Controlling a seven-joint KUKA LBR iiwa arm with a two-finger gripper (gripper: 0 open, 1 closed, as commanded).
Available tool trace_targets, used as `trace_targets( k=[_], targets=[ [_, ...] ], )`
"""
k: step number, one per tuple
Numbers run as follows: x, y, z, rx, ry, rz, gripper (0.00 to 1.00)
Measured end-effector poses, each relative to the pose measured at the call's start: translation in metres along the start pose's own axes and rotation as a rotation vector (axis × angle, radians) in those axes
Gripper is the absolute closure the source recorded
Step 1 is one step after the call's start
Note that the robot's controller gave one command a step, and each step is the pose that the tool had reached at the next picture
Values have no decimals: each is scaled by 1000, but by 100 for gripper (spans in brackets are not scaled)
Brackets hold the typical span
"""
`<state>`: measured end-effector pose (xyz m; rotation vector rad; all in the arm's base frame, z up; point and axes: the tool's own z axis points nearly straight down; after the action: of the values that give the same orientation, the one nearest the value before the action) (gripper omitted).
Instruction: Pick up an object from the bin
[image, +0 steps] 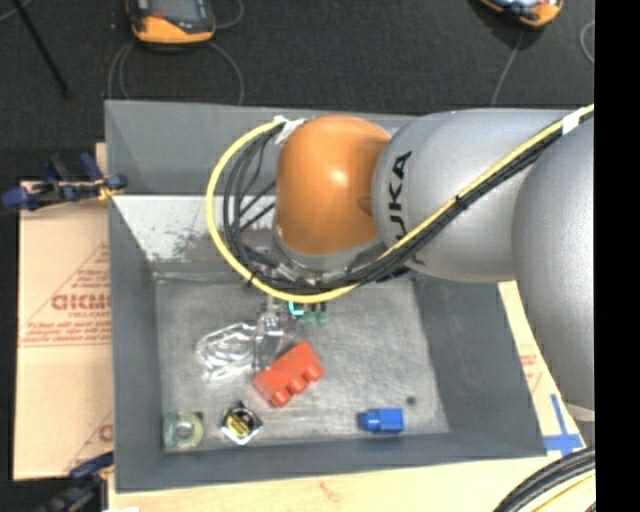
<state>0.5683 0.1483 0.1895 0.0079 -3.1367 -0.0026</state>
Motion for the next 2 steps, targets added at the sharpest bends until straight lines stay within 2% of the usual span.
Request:
trace_targets(
  k=[1, 2],
  targets=[
    [3, 8, 118, -4, -15, 191, 0],
    [0, 8, 113, -6, -24, 194, 100]
  ],
)
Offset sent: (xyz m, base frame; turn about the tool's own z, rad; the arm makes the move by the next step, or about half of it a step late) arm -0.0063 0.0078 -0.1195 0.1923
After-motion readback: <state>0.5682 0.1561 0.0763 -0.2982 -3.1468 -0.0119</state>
